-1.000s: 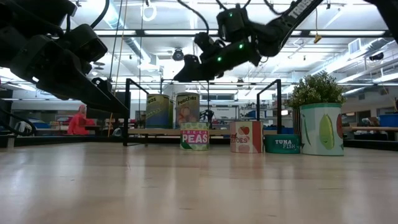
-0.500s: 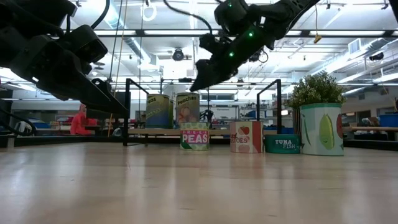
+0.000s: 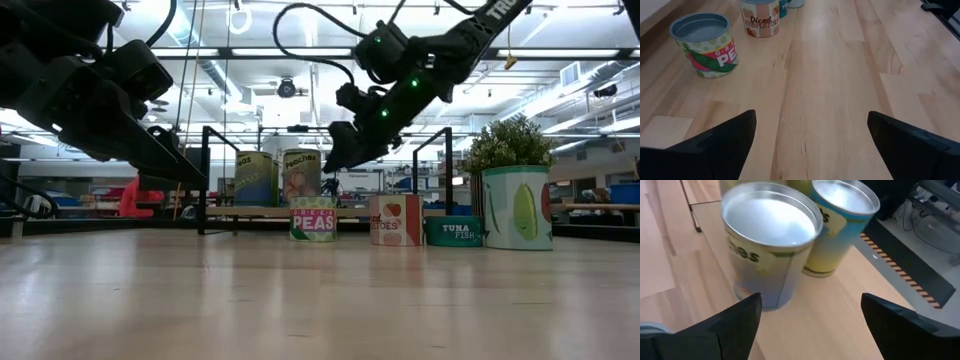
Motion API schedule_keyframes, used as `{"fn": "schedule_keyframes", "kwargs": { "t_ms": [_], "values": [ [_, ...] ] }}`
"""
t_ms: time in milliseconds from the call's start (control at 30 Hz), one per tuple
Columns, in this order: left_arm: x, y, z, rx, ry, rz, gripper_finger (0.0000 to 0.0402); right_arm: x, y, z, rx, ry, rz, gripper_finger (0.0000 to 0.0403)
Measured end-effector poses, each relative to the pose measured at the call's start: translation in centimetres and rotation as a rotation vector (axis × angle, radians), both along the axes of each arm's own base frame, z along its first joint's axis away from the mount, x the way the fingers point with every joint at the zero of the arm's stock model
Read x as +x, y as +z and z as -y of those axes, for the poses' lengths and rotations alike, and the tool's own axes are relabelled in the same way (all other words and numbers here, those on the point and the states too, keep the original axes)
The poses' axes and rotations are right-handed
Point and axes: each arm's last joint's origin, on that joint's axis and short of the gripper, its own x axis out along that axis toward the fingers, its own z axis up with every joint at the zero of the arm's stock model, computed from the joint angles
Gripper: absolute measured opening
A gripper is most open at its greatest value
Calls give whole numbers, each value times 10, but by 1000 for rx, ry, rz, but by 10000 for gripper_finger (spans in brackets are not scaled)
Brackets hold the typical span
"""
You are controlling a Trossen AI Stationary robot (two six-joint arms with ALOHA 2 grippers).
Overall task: Pick and place cans onto a shelf
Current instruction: Put the canned peaches on the shelf
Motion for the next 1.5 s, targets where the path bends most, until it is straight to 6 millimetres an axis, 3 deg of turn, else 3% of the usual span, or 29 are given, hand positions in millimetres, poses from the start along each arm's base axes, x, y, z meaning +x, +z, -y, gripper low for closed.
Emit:
{"fn": "schedule_keyframes", "kwargs": {
  "t_ms": [300, 767, 1233, 1500],
  "values": [
    [0, 0, -1, 13, 22, 4, 389, -4, -6, 5, -1, 8, 66, 348],
    [0, 0, -1, 18, 19, 5, 389, -1, 8, 18, -54, 13, 209, 348],
    [0, 0, -1, 34, 11, 4, 389, 1, 3, 4, -24, 42, 168, 348],
    [0, 1, -1, 32, 11, 11, 389, -2, 3, 14, -52, -8, 157, 348]
  ]
}}
